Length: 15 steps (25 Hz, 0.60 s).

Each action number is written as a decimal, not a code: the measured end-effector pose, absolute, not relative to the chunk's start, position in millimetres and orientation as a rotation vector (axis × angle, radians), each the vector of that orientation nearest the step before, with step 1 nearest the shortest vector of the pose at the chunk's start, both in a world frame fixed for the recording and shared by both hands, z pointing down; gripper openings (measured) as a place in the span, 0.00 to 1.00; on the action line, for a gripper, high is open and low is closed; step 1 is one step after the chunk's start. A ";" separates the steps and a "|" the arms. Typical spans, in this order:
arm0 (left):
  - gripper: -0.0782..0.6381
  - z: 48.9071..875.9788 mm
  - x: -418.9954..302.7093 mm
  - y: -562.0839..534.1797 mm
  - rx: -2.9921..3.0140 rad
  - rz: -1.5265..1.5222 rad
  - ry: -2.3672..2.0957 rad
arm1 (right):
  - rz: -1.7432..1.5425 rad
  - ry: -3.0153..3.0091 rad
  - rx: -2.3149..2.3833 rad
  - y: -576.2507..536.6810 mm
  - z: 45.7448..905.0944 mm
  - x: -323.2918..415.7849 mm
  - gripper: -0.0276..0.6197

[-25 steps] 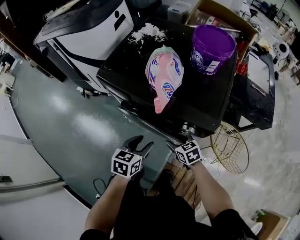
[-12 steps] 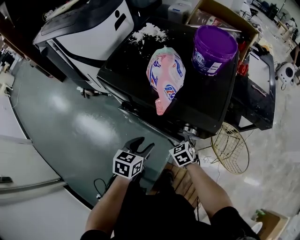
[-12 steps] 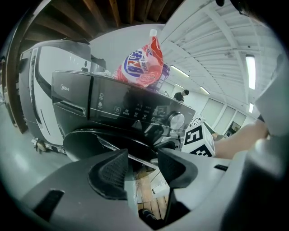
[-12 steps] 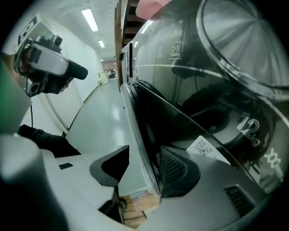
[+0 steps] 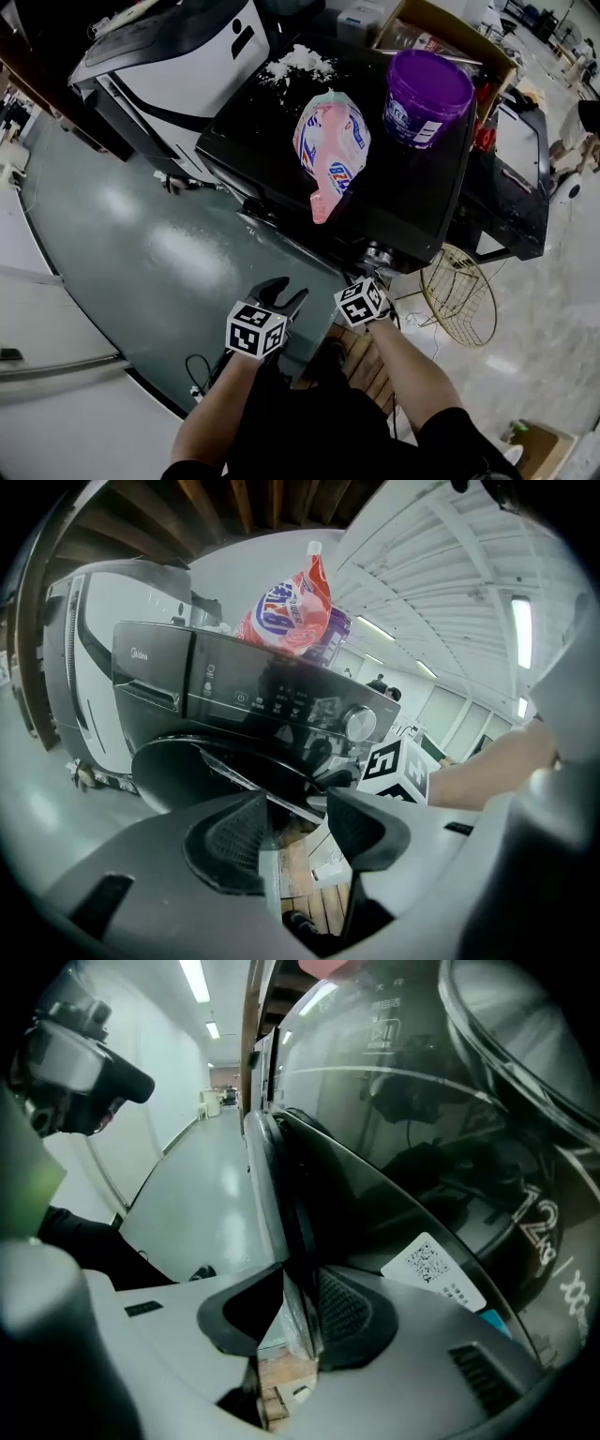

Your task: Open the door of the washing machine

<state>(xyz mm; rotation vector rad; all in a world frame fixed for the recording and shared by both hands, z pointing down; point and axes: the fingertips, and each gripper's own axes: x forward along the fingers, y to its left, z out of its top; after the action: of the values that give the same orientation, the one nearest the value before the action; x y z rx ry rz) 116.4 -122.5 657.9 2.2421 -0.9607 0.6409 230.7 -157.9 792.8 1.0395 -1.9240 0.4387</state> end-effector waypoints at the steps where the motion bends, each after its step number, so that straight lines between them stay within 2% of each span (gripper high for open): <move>1: 0.41 658.1 114.8 -121.5 2.238 0.641 -0.966 | 0.433 -1.933 1.028 -157.4 792.3 230.9 0.23; 15: 0.40 665.5 114.7 -105.7 2.177 0.596 -0.996 | 0.292 -1.892 0.859 -156.0 798.2 230.5 0.20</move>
<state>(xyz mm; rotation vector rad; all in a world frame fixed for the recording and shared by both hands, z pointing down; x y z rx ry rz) 114.7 -105.7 665.5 2.1766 -0.9955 0.5958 230.5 -156.0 798.2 0.8590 -1.8920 0.2918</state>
